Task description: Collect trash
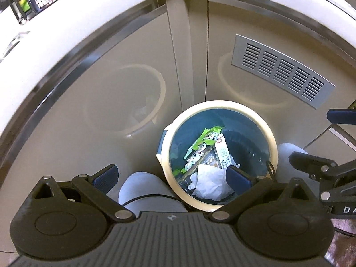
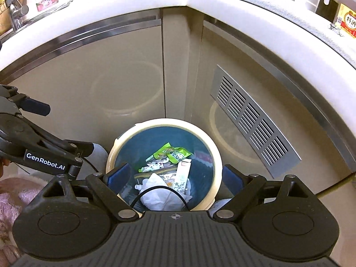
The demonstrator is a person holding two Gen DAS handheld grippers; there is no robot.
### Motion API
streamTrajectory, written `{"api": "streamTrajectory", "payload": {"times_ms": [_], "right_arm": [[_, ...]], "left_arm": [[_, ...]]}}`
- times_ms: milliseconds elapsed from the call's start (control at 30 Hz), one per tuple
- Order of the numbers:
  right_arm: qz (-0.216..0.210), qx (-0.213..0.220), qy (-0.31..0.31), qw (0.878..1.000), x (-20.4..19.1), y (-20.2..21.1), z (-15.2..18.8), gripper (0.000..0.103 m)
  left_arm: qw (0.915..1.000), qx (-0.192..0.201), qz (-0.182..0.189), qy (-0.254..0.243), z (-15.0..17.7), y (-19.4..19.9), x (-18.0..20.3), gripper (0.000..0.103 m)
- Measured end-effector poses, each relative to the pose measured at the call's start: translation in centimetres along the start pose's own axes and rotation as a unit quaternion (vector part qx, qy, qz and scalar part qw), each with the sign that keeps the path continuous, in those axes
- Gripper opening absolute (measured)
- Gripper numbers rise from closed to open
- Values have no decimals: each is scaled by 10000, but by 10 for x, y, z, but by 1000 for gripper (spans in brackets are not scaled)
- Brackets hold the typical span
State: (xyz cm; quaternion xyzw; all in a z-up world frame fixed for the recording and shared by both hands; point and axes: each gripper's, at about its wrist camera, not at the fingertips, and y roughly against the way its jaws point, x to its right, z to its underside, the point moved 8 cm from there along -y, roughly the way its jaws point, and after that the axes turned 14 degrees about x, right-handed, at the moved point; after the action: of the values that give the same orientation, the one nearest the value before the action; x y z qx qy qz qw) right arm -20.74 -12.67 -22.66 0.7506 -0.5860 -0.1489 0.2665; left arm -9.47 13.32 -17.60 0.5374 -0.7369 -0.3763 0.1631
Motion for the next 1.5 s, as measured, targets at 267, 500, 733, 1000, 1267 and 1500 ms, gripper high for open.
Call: {"api": "streamTrajectory", "payload": {"times_ms": [267,500,733,1000,1267,1500], "right_arm": [[29,42,-50,10000,2,1,1,91],[36,41,-120,9999,4,1,3,91],[34,25,-169,9998,6,-1,4,91],[65,109,-137,9998,6,2,4,91],[109,171,-161,9997,6,5,4,91],[121,296,-206,9993,10,11,3,91]], "left_arm": [[9999,88,-19,-79,-1,4,1,103],[9999,73,-20,-121,-1,4,2,103],[9999,82,-31,-122,0,3,2,103],[9998,182,-57,-43,-1,7,-1,103],[9997,235,-40,-66,-2,9,-2,103],[9986,472,-161,-149,-9,19,-3,103]]}}
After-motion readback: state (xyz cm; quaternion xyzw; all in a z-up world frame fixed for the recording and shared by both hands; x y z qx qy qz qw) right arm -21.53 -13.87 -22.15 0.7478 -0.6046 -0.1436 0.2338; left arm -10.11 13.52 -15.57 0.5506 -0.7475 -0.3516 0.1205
